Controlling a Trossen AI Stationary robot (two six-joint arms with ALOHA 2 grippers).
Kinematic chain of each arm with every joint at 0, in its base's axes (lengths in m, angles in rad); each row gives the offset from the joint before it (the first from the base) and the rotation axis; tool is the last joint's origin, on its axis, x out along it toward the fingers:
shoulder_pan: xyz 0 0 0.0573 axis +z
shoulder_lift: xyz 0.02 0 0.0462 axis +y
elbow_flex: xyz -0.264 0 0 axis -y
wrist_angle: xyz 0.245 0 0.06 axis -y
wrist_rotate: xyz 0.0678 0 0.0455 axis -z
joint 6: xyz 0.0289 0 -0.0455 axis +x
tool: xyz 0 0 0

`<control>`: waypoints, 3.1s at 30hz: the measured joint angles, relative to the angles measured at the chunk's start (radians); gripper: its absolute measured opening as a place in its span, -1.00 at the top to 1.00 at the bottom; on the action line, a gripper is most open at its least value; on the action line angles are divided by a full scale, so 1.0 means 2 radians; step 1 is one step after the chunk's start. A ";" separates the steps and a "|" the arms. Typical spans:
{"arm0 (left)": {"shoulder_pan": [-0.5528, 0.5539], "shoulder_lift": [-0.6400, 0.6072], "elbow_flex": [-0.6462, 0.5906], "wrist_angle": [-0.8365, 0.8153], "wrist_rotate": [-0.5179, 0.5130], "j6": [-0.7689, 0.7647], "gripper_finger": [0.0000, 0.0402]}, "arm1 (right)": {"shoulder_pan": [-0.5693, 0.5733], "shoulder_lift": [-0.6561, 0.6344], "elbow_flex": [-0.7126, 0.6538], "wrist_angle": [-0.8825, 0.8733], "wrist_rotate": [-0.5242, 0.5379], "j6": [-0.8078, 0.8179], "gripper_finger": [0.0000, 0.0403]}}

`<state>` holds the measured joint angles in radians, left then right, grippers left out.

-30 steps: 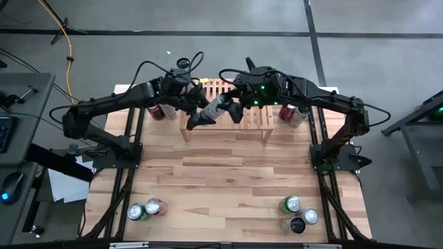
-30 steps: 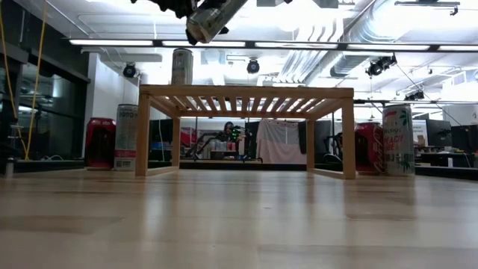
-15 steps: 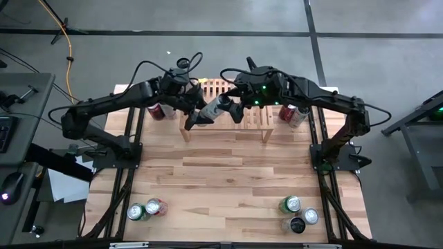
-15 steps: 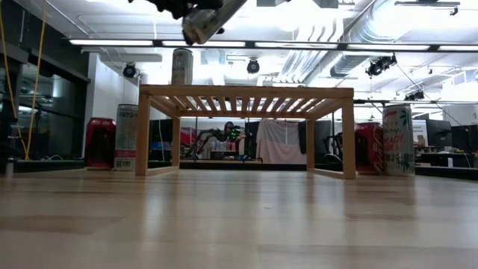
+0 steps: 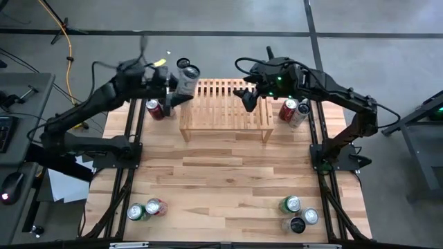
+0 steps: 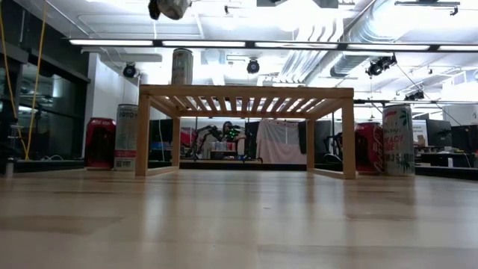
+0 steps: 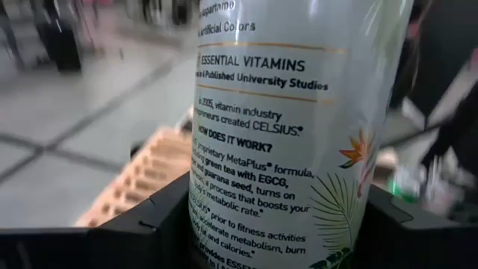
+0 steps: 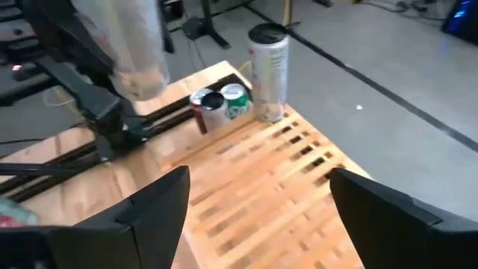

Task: Place canned beverage on shelf
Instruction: Put the white yellow soda can on the shelf aligned with other white yellow soda can

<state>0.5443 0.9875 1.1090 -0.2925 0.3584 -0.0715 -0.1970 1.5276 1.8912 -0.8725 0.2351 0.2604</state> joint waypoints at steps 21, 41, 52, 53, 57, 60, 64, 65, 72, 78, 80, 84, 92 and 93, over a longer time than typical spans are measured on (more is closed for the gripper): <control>0.001 -0.049 -0.310 0.341 -0.155 -0.006 -0.16 | 0.000 -0.002 0.000 -0.029 0.045 0.015 -0.54; 0.007 0.025 -0.388 0.562 -0.221 -0.037 -0.16 | 0.000 -0.002 -0.001 -0.018 0.050 0.015 -0.54; 0.010 0.082 -0.387 0.605 -0.251 -0.041 -0.16 | 0.000 -0.002 -0.001 -0.018 0.050 0.015 -0.54; 0.010 0.085 -0.387 0.605 -0.251 -0.041 -0.16 | 0.000 -0.002 -0.001 -0.018 0.050 0.015 -0.54; 0.010 0.091 -0.387 0.608 -0.252 -0.039 -0.16 | 0.000 -0.002 -0.001 -0.018 0.050 0.015 -0.54; 0.010 0.097 -0.387 0.607 -0.252 -0.019 -0.16 | 0.000 -0.002 -0.001 -0.018 0.050 0.014 -0.54; 0.010 0.102 -0.387 0.607 -0.259 -0.006 -0.16 | 0.000 -0.002 -0.001 -0.018 0.049 0.014 -0.54; 0.010 0.102 -0.387 0.607 -0.263 -0.006 -0.16 | 0.000 -0.002 -0.001 -0.018 0.049 0.014 -0.54; 0.010 0.102 -0.387 0.611 -0.283 -0.006 -0.48 | 0.000 -0.002 -0.001 -0.018 0.049 0.014 -0.54; 0.010 0.101 -0.386 0.610 -0.283 -0.006 -0.51 | 0.000 -0.002 -0.001 -0.018 0.049 0.014 -0.54; 0.010 0.101 -0.386 0.610 -0.282 -0.007 -0.51 | 0.000 -0.001 -0.001 -0.018 0.049 0.014 -0.54; 0.010 0.097 -0.384 0.612 -0.282 -0.010 -0.51 | 0.000 -0.001 -0.001 -0.018 0.049 0.014 -0.54; 0.010 0.076 -0.370 0.613 -0.260 -0.007 -0.52 | 0.000 -0.001 -0.001 -0.018 0.049 0.014 -0.54; 0.010 0.073 -0.370 0.612 -0.259 -0.008 -0.52 | 0.000 -0.001 -0.001 -0.018 0.049 0.014 -0.54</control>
<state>0.5644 1.1329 0.3687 0.9313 -0.1591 -0.0874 -0.1967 1.5249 1.8893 -0.9081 0.3336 0.2878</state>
